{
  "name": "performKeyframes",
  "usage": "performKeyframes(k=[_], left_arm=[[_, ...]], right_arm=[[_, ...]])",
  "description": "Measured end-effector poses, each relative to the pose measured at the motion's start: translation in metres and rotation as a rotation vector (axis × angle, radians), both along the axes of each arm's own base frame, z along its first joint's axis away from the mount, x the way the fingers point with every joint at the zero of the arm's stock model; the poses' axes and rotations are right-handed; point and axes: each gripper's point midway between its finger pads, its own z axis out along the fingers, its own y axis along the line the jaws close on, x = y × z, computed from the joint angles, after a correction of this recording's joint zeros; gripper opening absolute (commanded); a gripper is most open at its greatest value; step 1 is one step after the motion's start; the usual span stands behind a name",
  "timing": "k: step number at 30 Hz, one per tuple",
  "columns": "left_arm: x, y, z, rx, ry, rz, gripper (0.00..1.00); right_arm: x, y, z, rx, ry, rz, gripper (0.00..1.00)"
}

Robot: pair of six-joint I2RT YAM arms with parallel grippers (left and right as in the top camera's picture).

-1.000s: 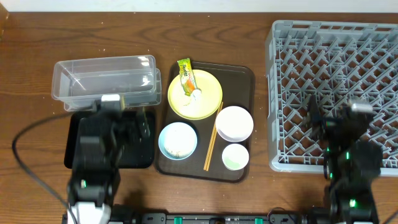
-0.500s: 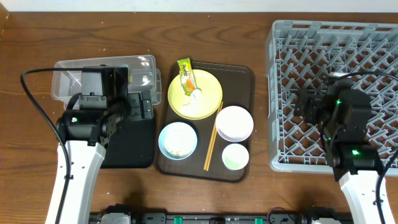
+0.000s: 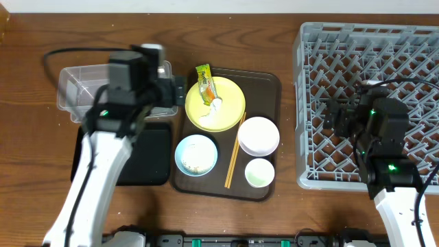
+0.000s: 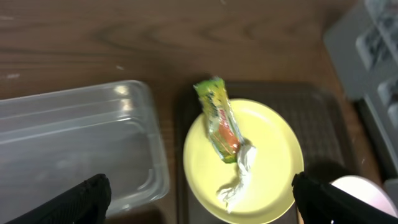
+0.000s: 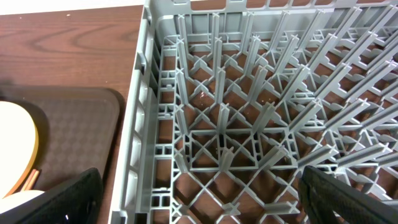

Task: Sort waste into correct bins and load items into the dishwasher rack

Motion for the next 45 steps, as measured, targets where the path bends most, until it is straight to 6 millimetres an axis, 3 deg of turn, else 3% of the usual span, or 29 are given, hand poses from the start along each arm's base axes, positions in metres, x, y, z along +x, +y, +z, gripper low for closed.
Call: performKeyframes(k=[7,16,21,23,29,35,40,45], left_arm=[[0.015,-0.048,-0.070,0.088,0.099,-0.158,0.96],[0.006,-0.070,-0.165,0.163,0.294,-0.233,0.90],[-0.003,-0.078,-0.192,0.185,0.357,-0.260,0.64],[-0.005,-0.081,-0.196,0.191,0.365,-0.267,0.44],[-0.006,-0.082,-0.196,0.196,0.364,-0.274,0.12],[-0.004,-0.083,-0.184,0.191,0.337,-0.275,0.09],[0.006,-0.080,-0.129,0.157,0.209,-0.257,0.09],[0.019,-0.049,-0.066,0.118,0.063,-0.170,0.09]], right_arm=[[0.000,0.000,0.000,0.000,0.000,0.000,0.99],[0.000,0.000,0.000,0.000,0.000,0.000,0.99],[0.000,0.000,0.000,0.000,0.000,0.000,0.99],[0.000,0.000,0.000,0.000,0.000,0.000,0.99],[0.000,0.000,0.000,0.000,0.000,0.000,0.99],[0.000,0.000,0.000,0.000,0.000,0.000,0.99],[0.000,0.000,0.000,0.000,0.000,0.000,0.99],[0.000,0.000,0.000,0.000,0.000,0.000,0.99]])
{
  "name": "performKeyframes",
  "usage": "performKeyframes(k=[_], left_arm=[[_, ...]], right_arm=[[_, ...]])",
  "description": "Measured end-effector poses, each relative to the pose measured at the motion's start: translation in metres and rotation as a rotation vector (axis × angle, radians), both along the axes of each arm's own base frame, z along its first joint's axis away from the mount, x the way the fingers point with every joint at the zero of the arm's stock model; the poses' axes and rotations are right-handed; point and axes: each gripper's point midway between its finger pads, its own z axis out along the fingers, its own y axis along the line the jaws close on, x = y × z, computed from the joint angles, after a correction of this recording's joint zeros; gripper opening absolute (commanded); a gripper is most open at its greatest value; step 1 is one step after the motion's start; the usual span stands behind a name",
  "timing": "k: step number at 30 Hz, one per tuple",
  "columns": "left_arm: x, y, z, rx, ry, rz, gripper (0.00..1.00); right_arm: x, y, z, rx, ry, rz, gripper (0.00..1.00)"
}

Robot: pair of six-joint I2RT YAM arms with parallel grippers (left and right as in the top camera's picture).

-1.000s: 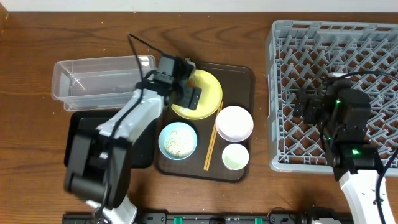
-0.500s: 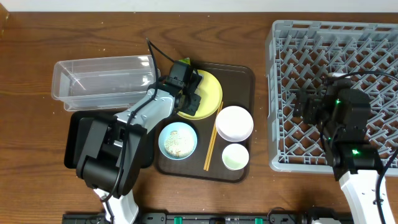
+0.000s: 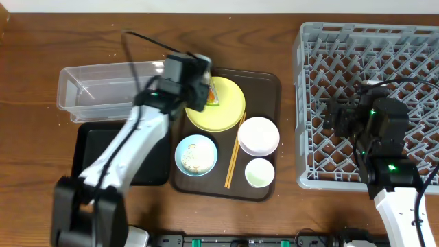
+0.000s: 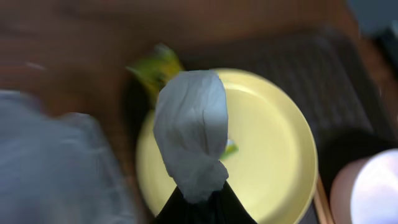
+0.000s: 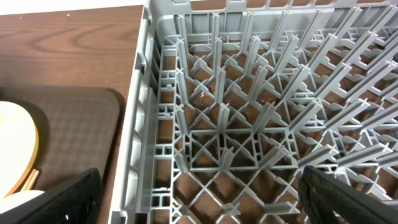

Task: Sort waste into correct bins and load items into the dishwasher rack

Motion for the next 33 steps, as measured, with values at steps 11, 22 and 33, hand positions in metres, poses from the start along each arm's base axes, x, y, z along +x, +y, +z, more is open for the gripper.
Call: performKeyframes(k=[11,22,33], left_arm=[[0.021,0.106,0.014,-0.005,-0.032,0.258,0.56],[0.016,0.062,0.017,-0.069,-0.024,0.162,0.65],[0.037,-0.013,-0.007,-0.100,-0.077,0.003,0.68]], right_arm=[[0.000,0.000,0.000,0.000,0.000,0.000,0.99],[0.000,0.000,0.000,0.000,0.000,0.000,0.99],[0.000,0.000,0.000,0.000,0.000,0.000,0.99]])
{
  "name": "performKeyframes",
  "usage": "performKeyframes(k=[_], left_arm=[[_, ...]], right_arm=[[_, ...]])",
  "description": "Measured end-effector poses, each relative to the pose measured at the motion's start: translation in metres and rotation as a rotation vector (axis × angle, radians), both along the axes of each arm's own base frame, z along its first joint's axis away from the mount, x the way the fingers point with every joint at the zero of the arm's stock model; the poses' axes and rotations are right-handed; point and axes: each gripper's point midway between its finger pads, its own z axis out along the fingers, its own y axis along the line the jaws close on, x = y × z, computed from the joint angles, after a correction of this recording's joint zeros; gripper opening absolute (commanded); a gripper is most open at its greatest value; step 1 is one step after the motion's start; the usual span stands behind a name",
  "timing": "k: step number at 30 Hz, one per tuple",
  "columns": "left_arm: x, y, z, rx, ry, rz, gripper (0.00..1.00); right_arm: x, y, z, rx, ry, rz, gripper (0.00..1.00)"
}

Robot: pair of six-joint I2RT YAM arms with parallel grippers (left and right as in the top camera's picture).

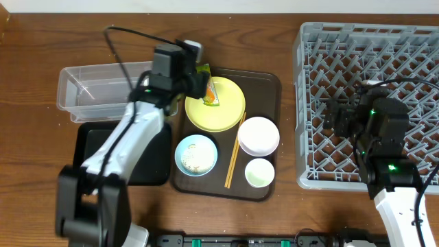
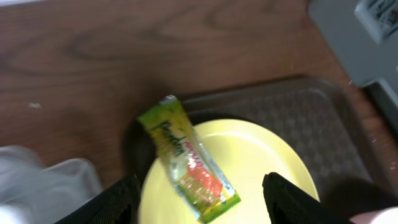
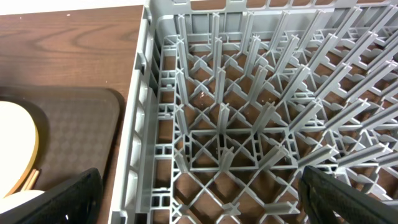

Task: Sort waste into correct bins and load items into the dishwasher rack

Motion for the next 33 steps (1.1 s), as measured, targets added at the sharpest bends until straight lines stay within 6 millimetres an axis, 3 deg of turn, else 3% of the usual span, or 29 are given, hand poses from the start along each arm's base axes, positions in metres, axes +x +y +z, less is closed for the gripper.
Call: performKeyframes(k=[5,10,16,19,21,26,29,33], left_arm=[[0.001,-0.015,-0.054,0.030,0.091,-0.008,0.71],[0.003,-0.008,-0.097,0.090,0.157,0.055,0.76],[0.006,-0.003,-0.121,0.102,0.189,0.108,0.76],[0.008,-0.002,-0.123,0.097,0.186,0.122,0.73],[0.008,-0.002,-0.122,0.093,0.188,0.129,0.63],[0.008,-0.001,-0.124,0.091,0.192,0.148,0.23],[0.008,-0.001,-0.124,0.092,0.194,0.147,0.19],[0.007,-0.001,-0.125,0.088,0.200,0.147,0.06]], right_arm=[[0.000,0.000,0.000,0.000,0.000,0.000,0.99],[0.000,0.000,0.000,0.000,0.000,0.000,0.99],[0.000,0.000,0.000,0.000,0.000,0.000,0.99],[0.000,0.000,0.000,0.000,0.000,0.000,0.99],[0.000,0.000,0.000,0.000,0.000,0.000,0.99],[0.000,0.000,0.000,0.000,0.000,0.000,0.99],[0.000,0.000,0.000,0.000,0.000,0.000,0.99],[0.000,0.000,0.000,0.000,0.000,0.000,0.99]])
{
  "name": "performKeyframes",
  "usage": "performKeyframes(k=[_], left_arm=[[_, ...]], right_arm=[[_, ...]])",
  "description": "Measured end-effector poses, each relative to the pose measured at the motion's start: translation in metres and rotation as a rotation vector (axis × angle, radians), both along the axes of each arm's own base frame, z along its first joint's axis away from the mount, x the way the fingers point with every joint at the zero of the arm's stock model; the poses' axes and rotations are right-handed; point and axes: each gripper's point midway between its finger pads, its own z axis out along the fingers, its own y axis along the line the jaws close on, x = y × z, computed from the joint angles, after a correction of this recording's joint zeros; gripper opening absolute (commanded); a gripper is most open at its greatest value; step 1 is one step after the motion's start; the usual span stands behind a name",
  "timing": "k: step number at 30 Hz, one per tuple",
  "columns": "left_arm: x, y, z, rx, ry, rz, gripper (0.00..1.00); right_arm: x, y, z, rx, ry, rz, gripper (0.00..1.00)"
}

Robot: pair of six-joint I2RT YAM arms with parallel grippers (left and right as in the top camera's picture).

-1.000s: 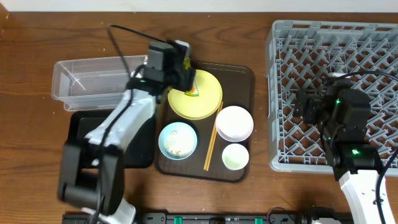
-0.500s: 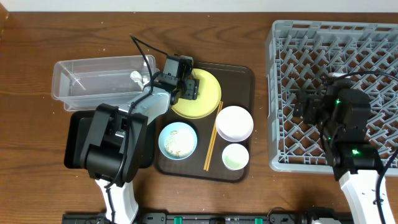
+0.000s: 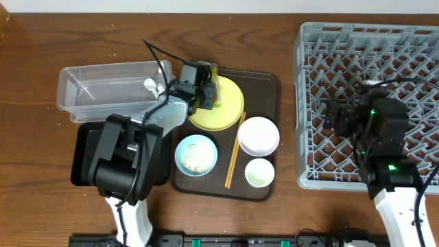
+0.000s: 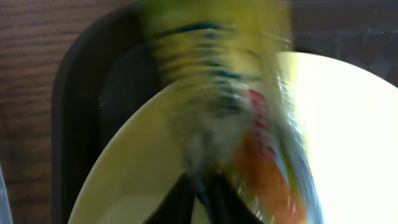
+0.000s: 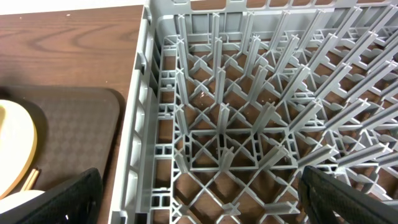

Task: Sort waste into correct bins and load items into the dishwasher rack
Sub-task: 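Grasp the green snack wrapper on the yellow plate with the left gripper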

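Observation:
My left gripper (image 4: 202,190) is shut on a green-yellow snack wrapper (image 4: 236,112), blurred in the left wrist view, at the left part of the yellow plate (image 3: 230,113). Overhead, the left gripper (image 3: 199,86) sits at the plate's left edge with the wrapper (image 3: 215,86) beside it. A crumpled white tissue (image 3: 149,84) lies in the clear bin (image 3: 103,92). Over the grey dishwasher rack (image 3: 411,48), my right gripper (image 5: 199,202) stands open with nothing between its fingers.
A brown tray (image 3: 264,82) carries the plate, a white bowl (image 3: 258,135), a blue bowl (image 3: 196,154), a small green cup (image 3: 259,172) and chopsticks (image 3: 234,152). A black bin (image 3: 86,161) lies in front of the clear one.
My left gripper was open above the wrapper lying on the plate; now it is down at the plate and shut on the wrapper. The right arm has not moved.
First my left gripper was open near the clear bin, with wrapper and tissue on the yellow plate. Then it was shut on the tissue above the plate. Later it was open, the tissue in the clear bin. Now it grips the wrapper.

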Motion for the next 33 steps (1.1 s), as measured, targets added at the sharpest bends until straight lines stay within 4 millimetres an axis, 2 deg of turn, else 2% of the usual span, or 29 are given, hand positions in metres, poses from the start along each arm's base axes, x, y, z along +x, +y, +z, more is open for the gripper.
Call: performKeyframes(k=[4,7,9,13,15,18,21,26,30,31,33], left_arm=[[-0.005,0.001,0.003,0.005,0.015,-0.003,0.06],[-0.008,0.002,0.017,0.000,0.008,-0.004,0.06],[-0.008,0.001,0.039,-0.012,-0.022,-0.006,0.06],[-0.011,0.007,0.099,-0.037,-0.118,0.005,0.06],[-0.014,0.019,0.127,-0.032,-0.164,0.033,0.06],[-0.018,0.051,0.153,0.005,-0.205,0.116,0.06],[-0.019,0.088,0.160,0.052,-0.207,0.210,0.06],[-0.023,0.148,0.154,0.109,-0.169,0.355,0.09],[-0.026,0.178,0.152,0.129,-0.155,0.425,0.27],[-0.027,0.182,0.151,0.134,-0.149,0.438,0.37],[-0.029,0.187,0.150,0.139,-0.139,0.450,0.41]], right_arm=[[0.000,0.000,0.000,0.000,0.000,0.000,0.99],[0.000,0.000,0.000,0.000,0.000,0.000,0.99],[0.000,0.000,0.000,0.000,0.000,0.000,0.99],[0.000,0.000,0.000,0.000,0.000,0.000,0.99],[0.000,0.000,0.000,0.000,-0.001,0.000,0.99],[0.000,0.000,0.000,0.000,0.000,0.000,0.99],[0.000,0.000,0.000,0.000,-0.001,0.000,0.99],[0.000,0.000,0.000,0.000,0.000,0.000,0.99],[0.000,0.000,0.000,0.000,-0.001,0.000,0.99],[0.000,0.000,0.001,0.000,-0.002,0.000,0.99],[0.000,0.000,0.001,0.000,-0.003,0.000,0.99]])
